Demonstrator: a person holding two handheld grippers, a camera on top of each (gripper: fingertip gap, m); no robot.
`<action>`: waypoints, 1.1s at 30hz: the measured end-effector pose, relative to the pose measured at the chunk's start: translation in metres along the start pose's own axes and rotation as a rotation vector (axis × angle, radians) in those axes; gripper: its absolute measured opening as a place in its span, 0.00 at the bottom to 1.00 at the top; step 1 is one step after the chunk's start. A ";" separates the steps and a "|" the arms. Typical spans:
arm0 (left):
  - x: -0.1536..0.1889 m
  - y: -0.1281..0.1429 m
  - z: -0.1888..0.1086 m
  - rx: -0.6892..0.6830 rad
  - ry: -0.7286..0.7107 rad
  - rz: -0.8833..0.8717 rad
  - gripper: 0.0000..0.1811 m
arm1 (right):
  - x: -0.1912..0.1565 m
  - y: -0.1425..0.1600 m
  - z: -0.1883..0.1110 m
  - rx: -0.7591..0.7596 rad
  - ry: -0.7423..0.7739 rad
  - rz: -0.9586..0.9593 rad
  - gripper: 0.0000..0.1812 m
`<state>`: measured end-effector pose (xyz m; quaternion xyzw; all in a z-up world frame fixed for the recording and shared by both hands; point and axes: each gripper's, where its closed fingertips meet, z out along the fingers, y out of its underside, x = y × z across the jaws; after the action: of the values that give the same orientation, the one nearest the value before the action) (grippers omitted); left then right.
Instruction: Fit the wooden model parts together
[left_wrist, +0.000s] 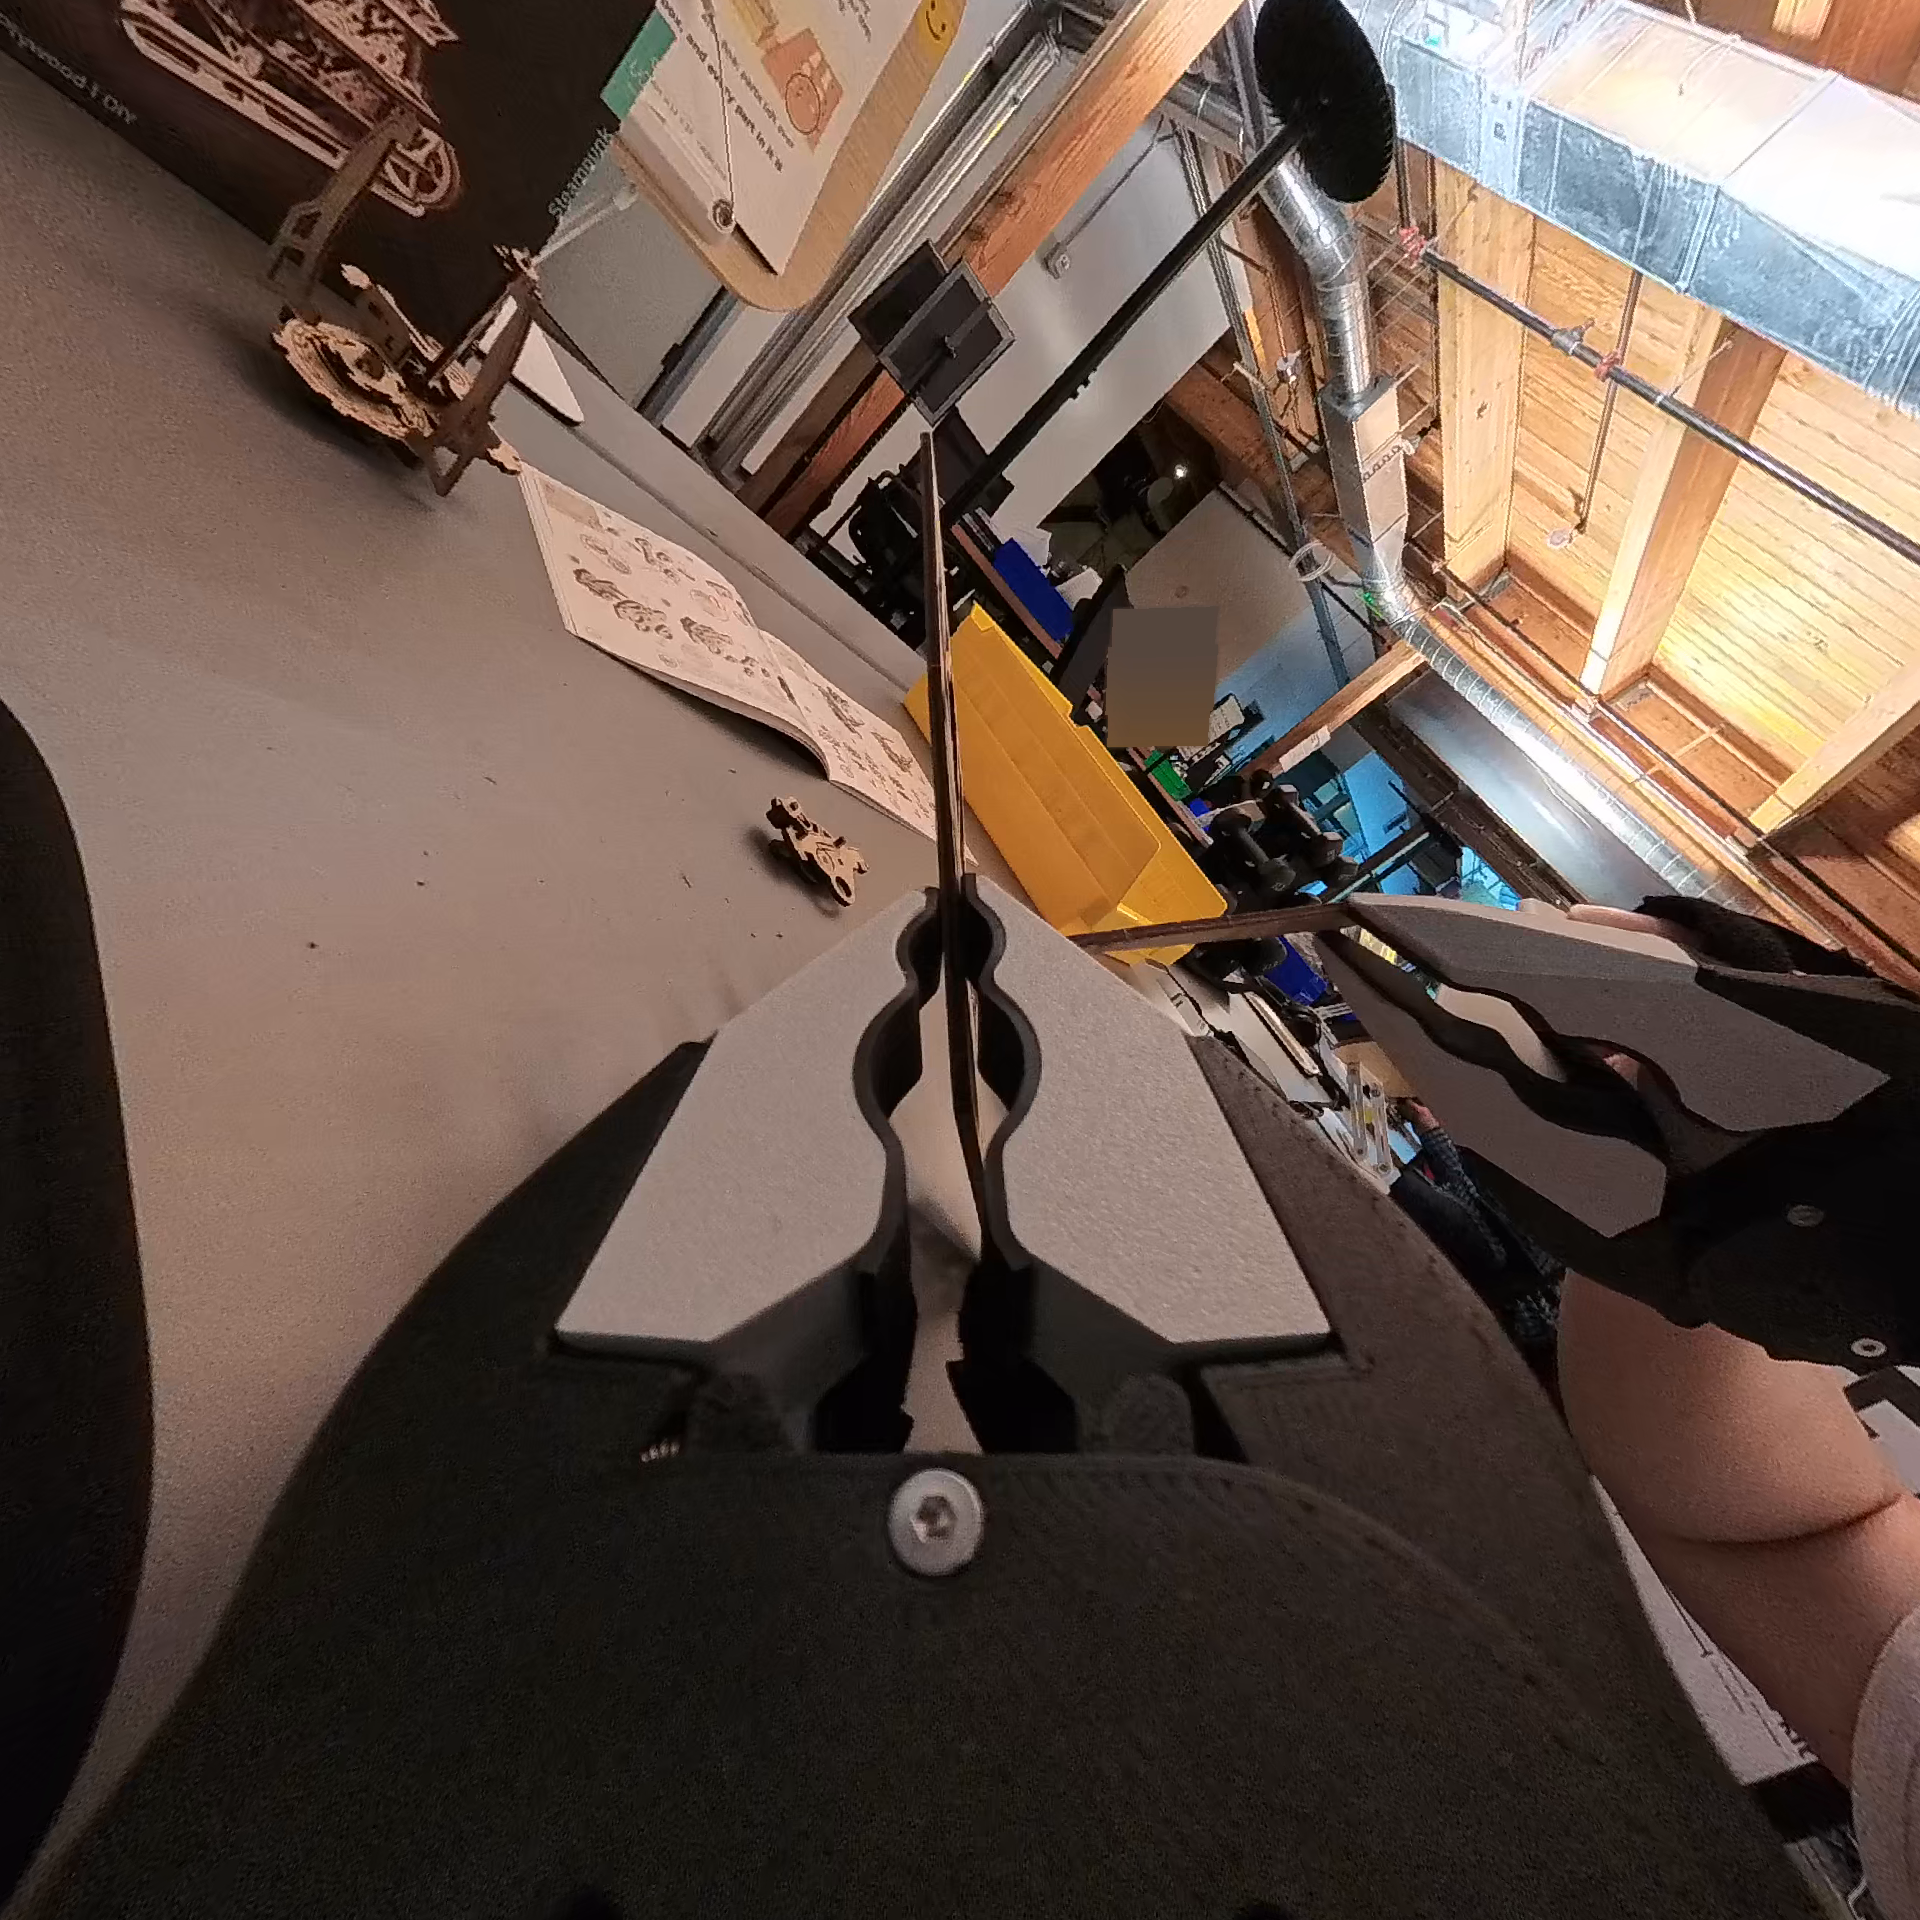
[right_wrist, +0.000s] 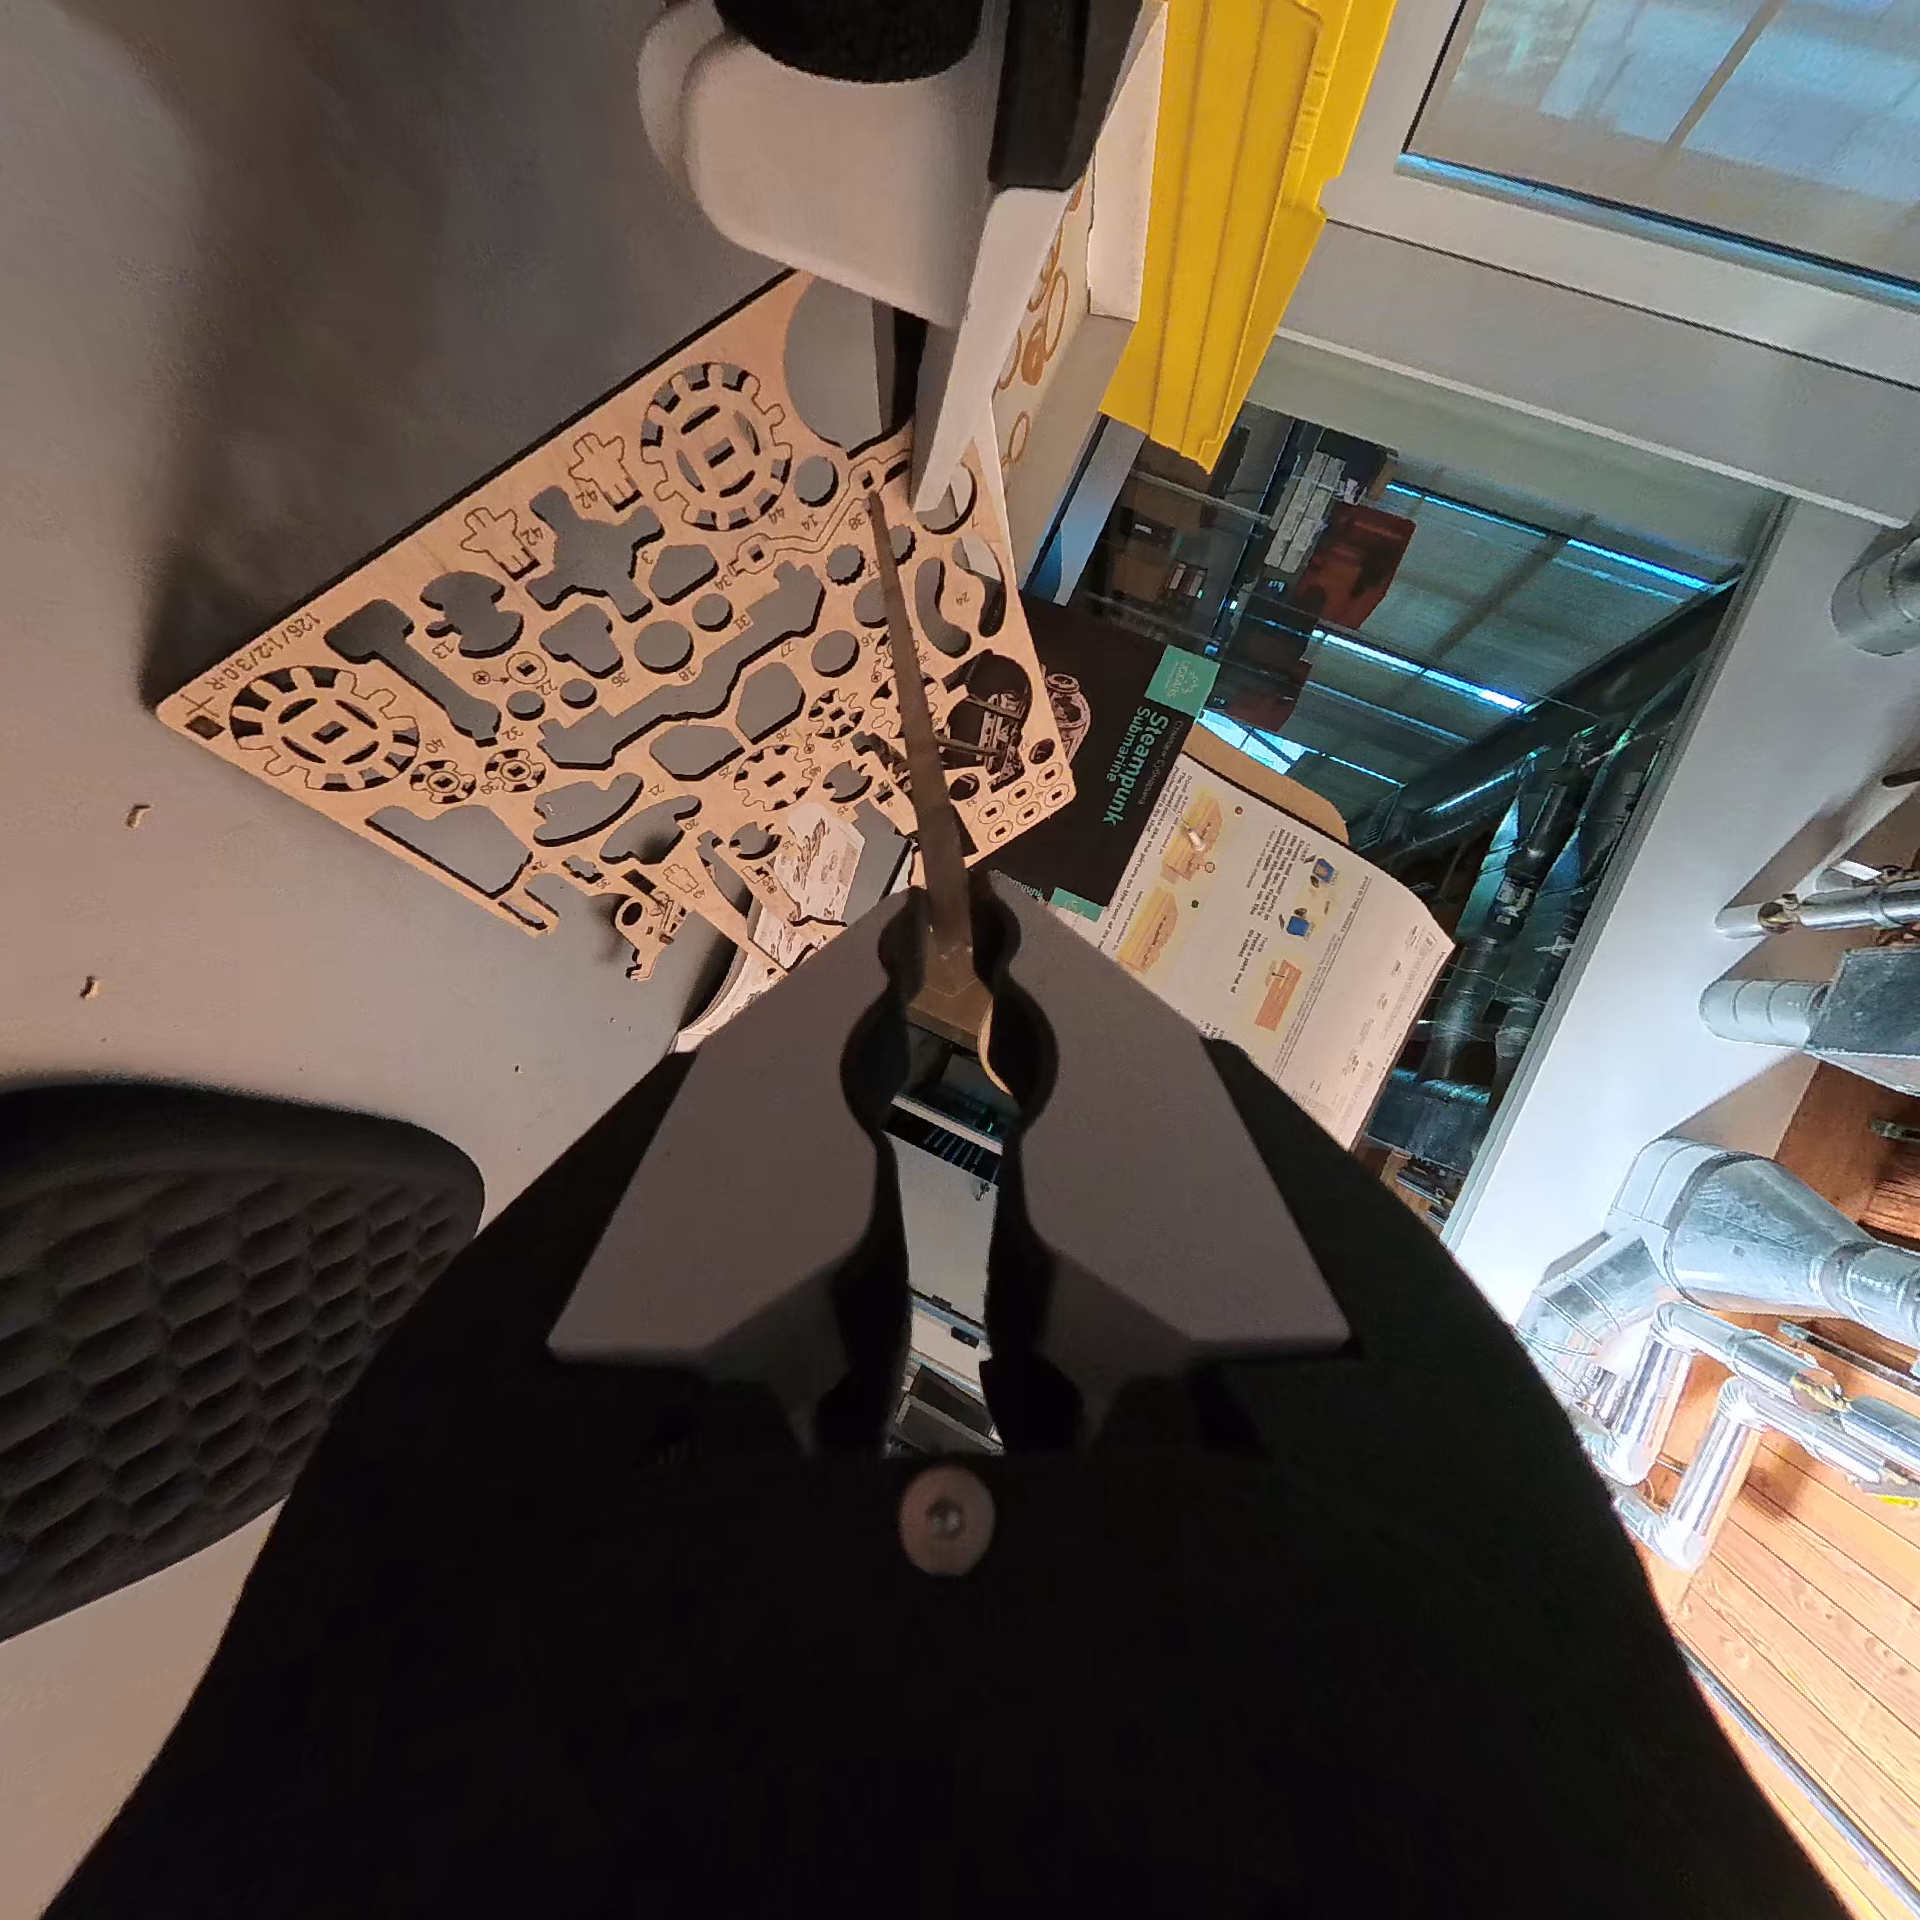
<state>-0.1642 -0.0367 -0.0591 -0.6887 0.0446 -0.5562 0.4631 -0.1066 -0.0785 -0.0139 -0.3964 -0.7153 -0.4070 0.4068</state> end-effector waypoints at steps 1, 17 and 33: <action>0.000 0.000 0.000 0.000 0.001 0.000 0.00 | 0.000 -0.001 0.000 0.005 0.003 0.000 0.03; 0.002 0.000 0.000 0.004 0.004 0.007 0.00 | -0.004 -0.001 0.002 -0.018 -0.027 0.004 0.03; 0.006 0.001 0.000 0.003 -0.015 0.057 0.00 | -0.006 0.002 -0.001 -0.128 -0.122 0.008 0.03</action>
<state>-0.1616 -0.0410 -0.0559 -0.6907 0.0599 -0.5377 0.4798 -0.1027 -0.0800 -0.0183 -0.4484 -0.7098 -0.4254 0.3377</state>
